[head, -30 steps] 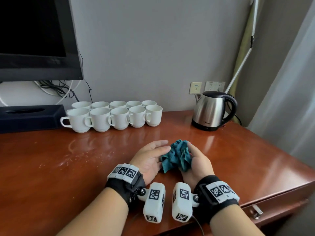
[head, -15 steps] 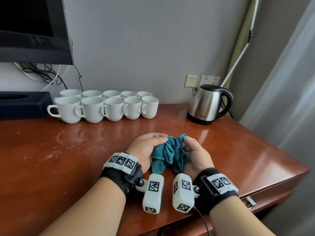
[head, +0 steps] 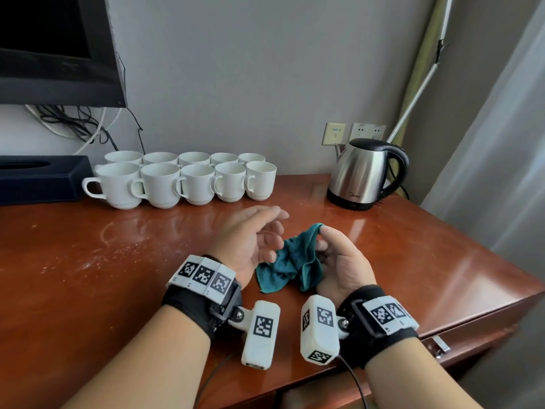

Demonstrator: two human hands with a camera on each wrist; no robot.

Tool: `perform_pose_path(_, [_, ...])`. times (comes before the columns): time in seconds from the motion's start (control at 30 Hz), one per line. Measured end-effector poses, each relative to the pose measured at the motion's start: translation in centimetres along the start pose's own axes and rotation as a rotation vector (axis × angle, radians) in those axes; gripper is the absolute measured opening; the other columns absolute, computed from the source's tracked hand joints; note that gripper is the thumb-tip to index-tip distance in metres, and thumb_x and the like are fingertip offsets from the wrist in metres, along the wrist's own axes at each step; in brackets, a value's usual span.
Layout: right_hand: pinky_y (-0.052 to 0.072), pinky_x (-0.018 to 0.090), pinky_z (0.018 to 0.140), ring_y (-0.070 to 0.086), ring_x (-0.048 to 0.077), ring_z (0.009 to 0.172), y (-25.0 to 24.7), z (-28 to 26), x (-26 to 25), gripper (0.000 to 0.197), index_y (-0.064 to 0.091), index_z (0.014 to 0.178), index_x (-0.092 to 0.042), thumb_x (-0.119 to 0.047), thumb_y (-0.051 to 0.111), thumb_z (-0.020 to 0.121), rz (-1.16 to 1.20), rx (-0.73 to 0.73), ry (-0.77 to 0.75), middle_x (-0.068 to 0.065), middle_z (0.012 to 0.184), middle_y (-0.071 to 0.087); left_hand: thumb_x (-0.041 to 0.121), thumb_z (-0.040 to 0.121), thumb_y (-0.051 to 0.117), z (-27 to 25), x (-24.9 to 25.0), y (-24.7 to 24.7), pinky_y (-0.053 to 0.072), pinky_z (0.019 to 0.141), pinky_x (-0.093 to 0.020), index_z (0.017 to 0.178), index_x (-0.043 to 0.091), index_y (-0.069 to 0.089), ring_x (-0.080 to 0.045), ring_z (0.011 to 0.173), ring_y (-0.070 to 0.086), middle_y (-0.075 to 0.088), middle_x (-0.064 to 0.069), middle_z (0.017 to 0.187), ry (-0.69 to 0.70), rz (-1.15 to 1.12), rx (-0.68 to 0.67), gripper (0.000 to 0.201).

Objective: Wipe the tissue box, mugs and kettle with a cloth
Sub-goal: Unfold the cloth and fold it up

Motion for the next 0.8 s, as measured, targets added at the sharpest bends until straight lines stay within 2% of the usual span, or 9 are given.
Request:
perform_pose_path(0.1, [0.054,0.044,0.089,0.070,0.024,0.072,0.0,-0.3,-0.2,0.023,0.068,0.088,-0.008,-0.030,0.065,0.093,-0.027,-0.036,0.011,0.006,0.074,0.068,0.022,0.099,0.068,-0.5,-0.7,0.8,0.054,0.054,-0.026,0.111,0.002,0.072,-0.021,0.074,0.068,0.069,-0.009,0.089,-0.080,0.143,-0.112,0.024])
perform_pose_path(0.17, [0.059,0.038,0.080,0.074,0.022,0.074,0.1,-0.4,-0.3,0.027,0.070,0.093,-0.003,-0.028,0.061,0.096,-0.022,-0.076,0.011,0.006,0.077,0.075,0.019,0.097,0.071,-0.4,-1.3,0.9,0.058,0.070,-0.031,0.115,0.005,0.071,-0.022,0.087,0.070,0.073,-0.010,0.099,-0.116,0.217,-0.140,0.023])
perform_pose_path(0.23, [0.061,0.035,0.071,0.076,0.024,0.084,0.2,-0.4,-0.3,0.036,0.069,0.117,0.001,-0.025,0.064,0.094,-0.015,-0.095,-0.007,0.010,0.087,0.077,0.015,0.093,0.075,-0.3,-1.6,0.8,0.060,0.082,-0.037,0.118,0.007,0.070,-0.024,0.096,0.073,0.075,-0.011,0.107,-0.109,0.249,-0.164,0.027])
perform_pose_path(0.3, [0.061,0.035,0.071,0.076,0.025,0.088,0.2,-0.4,-0.3,0.048,0.063,0.132,-0.003,-0.025,0.068,0.089,-0.028,-0.088,-0.027,0.012,0.091,0.078,0.015,0.085,0.084,-0.3,-1.7,0.9,0.060,0.089,-0.041,0.120,0.007,0.069,-0.025,0.101,0.073,0.074,-0.011,0.111,-0.083,0.252,-0.184,0.038])
perform_pose_path(0.4, [0.061,0.034,0.072,0.075,0.025,0.085,0.2,-0.4,-0.3,0.047,0.061,0.133,-0.003,-0.024,0.067,0.090,-0.010,-0.121,-0.029,0.011,0.087,0.077,0.026,0.068,0.087,-0.2,-1.9,0.9,0.056,0.083,-0.040,0.115,0.014,0.070,-0.020,0.096,0.070,0.072,-0.006,0.105,-0.070,0.311,-0.179,0.052])
perform_pose_path(0.53, [0.062,0.033,0.072,0.074,0.023,0.081,0.3,-0.7,-0.4,0.034,0.060,0.121,-0.007,-0.023,0.065,0.091,-0.002,-0.126,-0.028,0.010,0.083,0.075,0.015,0.082,0.086,-0.1,-1.8,0.6,0.052,0.068,-0.027,0.100,0.016,0.073,-0.018,0.087,0.065,0.069,-0.007,0.096,-0.012,0.401,-0.111,0.022])
perform_pose_path(0.67, [0.060,0.037,0.085,0.069,0.024,0.089,0.2,-0.9,-0.5,0.047,0.060,0.126,-0.005,-0.028,0.073,0.088,-0.038,-0.087,-0.060,0.011,0.095,0.070,0.003,0.091,0.075,-0.2,-1.7,0.8,0.059,0.074,-0.035,0.092,0.006,0.069,-0.026,0.086,0.068,0.069,-0.018,0.096,0.013,0.345,-0.100,0.008])
perform_pose_path(0.73, [0.055,0.040,0.092,0.067,0.023,0.089,0.3,-1.0,-0.5,0.039,0.064,0.121,-0.006,-0.027,0.073,0.089,-0.045,-0.088,-0.080,0.009,0.094,0.071,0.000,0.092,0.072,-0.3,-1.6,1.0,0.060,0.076,-0.038,0.092,0.005,0.066,-0.029,0.086,0.069,0.070,-0.021,0.097,0.002,0.280,-0.112,0.009])
perform_pose_path(0.8, [0.056,0.041,0.090,0.068,0.023,0.086,0.5,-1.2,-0.5,0.027,0.066,0.114,-0.006,-0.023,0.069,0.093,-0.064,-0.110,-0.071,0.012,0.093,0.071,-0.001,0.093,0.070,-0.6,-1.6,1.3,0.059,0.077,-0.037,0.093,0.006,0.065,-0.027,0.085,0.070,0.071,-0.020,0.097,-0.025,0.223,-0.148,0.009])
Point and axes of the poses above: each hand's wrist, its own z-axis towards the middle knuckle, its own y-axis out of the palm, x = y × z, the point moved 4 cm from there along z, towards the middle knuckle
